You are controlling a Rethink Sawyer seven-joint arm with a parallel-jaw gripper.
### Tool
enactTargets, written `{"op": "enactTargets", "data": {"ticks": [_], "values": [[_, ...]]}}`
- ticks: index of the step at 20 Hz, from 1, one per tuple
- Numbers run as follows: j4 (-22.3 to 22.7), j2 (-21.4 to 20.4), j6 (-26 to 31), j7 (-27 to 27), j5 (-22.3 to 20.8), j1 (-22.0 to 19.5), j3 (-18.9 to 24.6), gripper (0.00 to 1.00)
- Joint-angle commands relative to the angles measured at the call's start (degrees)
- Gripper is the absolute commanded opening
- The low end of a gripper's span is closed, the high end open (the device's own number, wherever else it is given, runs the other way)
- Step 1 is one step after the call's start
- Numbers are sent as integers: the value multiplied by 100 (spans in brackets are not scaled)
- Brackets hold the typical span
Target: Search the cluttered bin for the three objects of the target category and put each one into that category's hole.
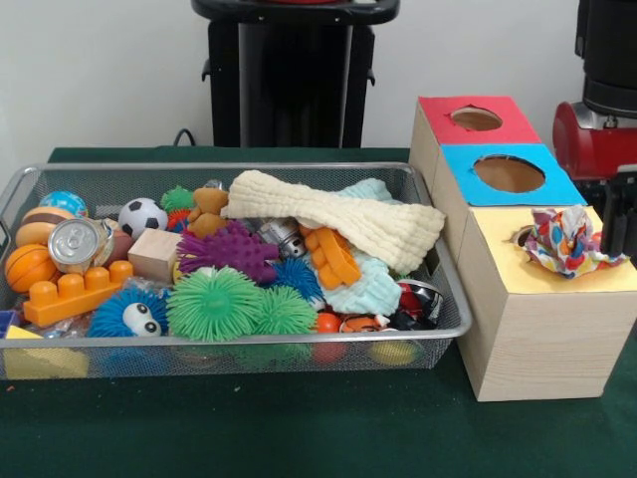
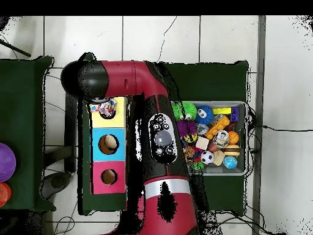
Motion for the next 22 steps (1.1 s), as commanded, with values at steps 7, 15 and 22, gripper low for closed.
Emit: {"op": "enactTargets", "data": {"ticks": [7,15,22], "values": [[869,102,-491,-551,-330,-147,510,0],[1118,23,-811,-401,-393,-105,459,0],[1215,43,-937,-298,-454,-51,417,0]]}}
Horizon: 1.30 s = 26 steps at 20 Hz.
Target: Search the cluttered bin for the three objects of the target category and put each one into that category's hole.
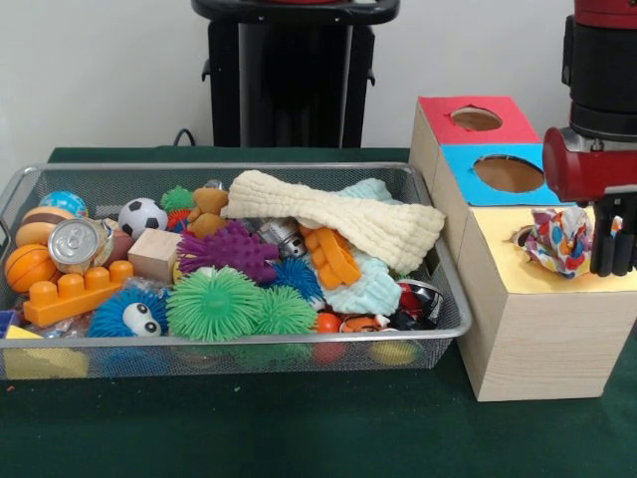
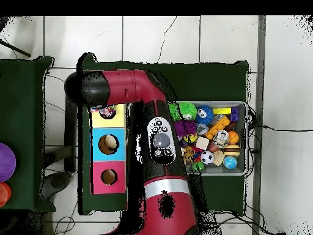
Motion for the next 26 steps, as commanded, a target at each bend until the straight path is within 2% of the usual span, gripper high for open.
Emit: {"op": "enactTargets", "data": {"ticks": [1,19,26], "values": [[816,42,-302,-269,-334,-41,405,0],[1098,-184,-571,269,-397,339,127,0],[1022,-90,-580,156,-326,220,181,0]]}}
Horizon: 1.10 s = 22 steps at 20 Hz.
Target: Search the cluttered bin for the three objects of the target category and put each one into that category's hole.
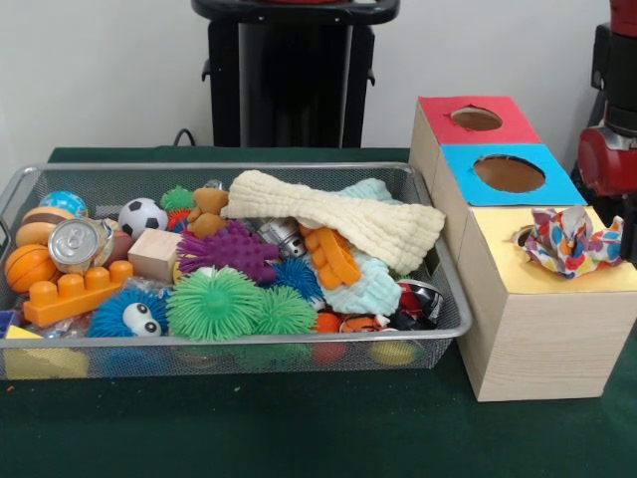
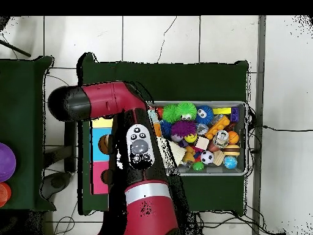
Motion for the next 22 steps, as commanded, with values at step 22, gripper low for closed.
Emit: {"op": "enactTargets", "data": {"ticks": [22], "values": [[591,52,-328,204,-160,-235,230,0]]}}
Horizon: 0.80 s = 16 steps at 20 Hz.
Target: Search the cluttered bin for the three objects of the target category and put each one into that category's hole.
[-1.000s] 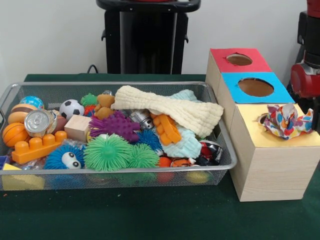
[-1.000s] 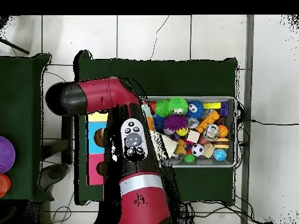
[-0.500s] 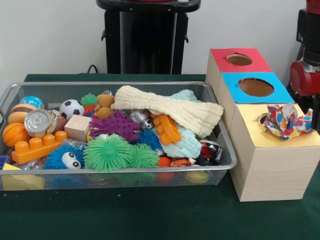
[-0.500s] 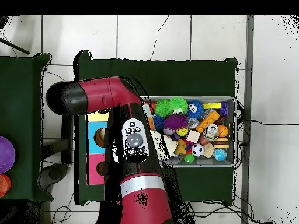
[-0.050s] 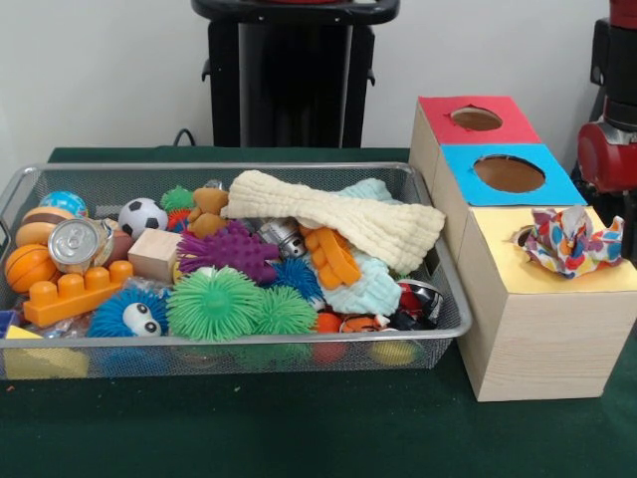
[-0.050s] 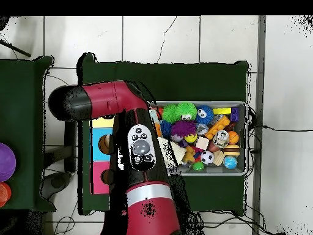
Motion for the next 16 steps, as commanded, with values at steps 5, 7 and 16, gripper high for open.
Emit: {"op": "enactTargets", "data": {"ticks": [5,7,16], "values": [[505,141,-198,125,-153,-238,247,0],[445,205,-184,96,-142,-268,273,0],[403,237,-170,79,-136,-313,295,0]]}}
